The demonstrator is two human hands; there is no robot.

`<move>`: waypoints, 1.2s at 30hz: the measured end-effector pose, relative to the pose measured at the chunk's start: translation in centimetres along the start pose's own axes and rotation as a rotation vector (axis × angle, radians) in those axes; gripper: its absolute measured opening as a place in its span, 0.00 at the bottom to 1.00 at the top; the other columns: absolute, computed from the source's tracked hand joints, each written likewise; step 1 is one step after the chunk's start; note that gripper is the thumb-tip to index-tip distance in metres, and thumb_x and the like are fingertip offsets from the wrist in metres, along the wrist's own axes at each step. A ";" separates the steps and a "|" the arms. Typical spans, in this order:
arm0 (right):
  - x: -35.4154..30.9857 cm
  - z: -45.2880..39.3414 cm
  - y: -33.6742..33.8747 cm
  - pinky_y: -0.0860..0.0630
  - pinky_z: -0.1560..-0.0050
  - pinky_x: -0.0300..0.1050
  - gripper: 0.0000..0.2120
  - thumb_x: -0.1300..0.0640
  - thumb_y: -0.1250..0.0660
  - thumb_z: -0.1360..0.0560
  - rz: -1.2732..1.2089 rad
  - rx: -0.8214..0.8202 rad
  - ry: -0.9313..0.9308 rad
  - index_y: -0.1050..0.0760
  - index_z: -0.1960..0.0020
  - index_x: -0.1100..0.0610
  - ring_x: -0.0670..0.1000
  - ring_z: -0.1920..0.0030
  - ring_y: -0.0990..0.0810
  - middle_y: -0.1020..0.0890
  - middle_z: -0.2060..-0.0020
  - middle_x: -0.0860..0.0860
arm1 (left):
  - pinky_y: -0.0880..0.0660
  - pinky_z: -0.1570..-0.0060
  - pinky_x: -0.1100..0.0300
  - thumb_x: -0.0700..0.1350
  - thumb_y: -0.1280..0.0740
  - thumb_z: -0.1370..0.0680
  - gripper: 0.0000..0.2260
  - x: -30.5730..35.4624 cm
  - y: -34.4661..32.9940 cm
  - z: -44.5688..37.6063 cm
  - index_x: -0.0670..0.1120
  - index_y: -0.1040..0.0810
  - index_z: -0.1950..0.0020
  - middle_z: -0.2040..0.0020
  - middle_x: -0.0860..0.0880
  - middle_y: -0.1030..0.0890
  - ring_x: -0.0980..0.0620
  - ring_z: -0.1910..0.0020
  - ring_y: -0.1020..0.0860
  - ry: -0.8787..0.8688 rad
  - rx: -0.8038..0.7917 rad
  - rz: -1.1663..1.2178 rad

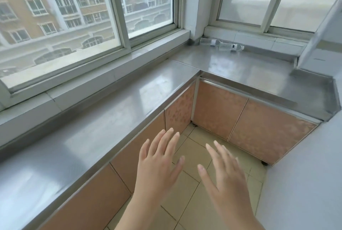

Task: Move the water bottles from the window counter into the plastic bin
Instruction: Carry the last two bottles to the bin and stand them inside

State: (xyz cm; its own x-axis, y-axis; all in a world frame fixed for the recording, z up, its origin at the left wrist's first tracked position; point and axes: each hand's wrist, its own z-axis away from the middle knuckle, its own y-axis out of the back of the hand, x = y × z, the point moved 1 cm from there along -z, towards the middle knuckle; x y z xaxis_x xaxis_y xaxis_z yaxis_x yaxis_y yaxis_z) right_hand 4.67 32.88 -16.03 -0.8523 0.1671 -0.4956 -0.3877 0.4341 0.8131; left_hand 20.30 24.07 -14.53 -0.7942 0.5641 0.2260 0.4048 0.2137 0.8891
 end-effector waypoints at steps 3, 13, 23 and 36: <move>2.5 -5.8 -0.1 0.49 0.27 0.52 0.29 0.35 0.54 0.22 0.015 -0.033 0.013 0.37 0.27 0.46 0.47 0.26 0.42 0.36 0.26 0.46 | 0.44 0.29 0.51 0.57 0.41 0.22 0.24 0.4 -2.2 -5.7 0.51 0.29 0.27 0.26 0.54 0.29 0.55 0.26 0.38 0.011 -0.014 0.000; 9.0 -20.4 -1.1 0.54 0.26 0.49 0.28 0.36 0.53 0.22 0.055 -0.019 -0.060 0.38 0.26 0.46 0.46 0.25 0.44 0.38 0.25 0.45 | 0.43 0.28 0.51 0.59 0.43 0.21 0.25 0.7 -10.2 -21.1 0.52 0.31 0.26 0.25 0.54 0.31 0.53 0.25 0.37 -0.044 -0.070 0.027; 16.3 -38.2 -2.4 0.56 0.26 0.47 0.28 0.36 0.53 0.23 0.141 -0.006 -0.166 0.38 0.26 0.45 0.45 0.25 0.46 0.38 0.25 0.45 | 0.45 0.29 0.53 0.58 0.43 0.22 0.24 1.7 -19.9 -40.6 0.52 0.28 0.28 0.28 0.54 0.28 0.53 0.26 0.34 -0.135 -0.096 0.112; 28.3 -56.9 -2.6 0.36 0.31 0.59 0.28 0.37 0.52 0.22 0.181 0.019 -0.201 0.34 0.29 0.49 0.51 0.29 0.37 0.32 0.29 0.50 | 0.42 0.30 0.53 0.57 0.42 0.22 0.23 6.6 -30.7 -60.3 0.51 0.28 0.29 0.29 0.52 0.25 0.51 0.28 0.32 -0.191 -0.073 0.147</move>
State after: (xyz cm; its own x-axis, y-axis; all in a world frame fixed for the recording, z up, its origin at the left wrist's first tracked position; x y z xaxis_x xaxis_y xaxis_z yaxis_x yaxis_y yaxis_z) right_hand -38.41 -13.84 -14.80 -0.8196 0.4150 -0.3951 -0.2275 0.3973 0.8890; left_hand -24.69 -26.86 -16.34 -0.6261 0.7269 0.2822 0.4703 0.0634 0.8802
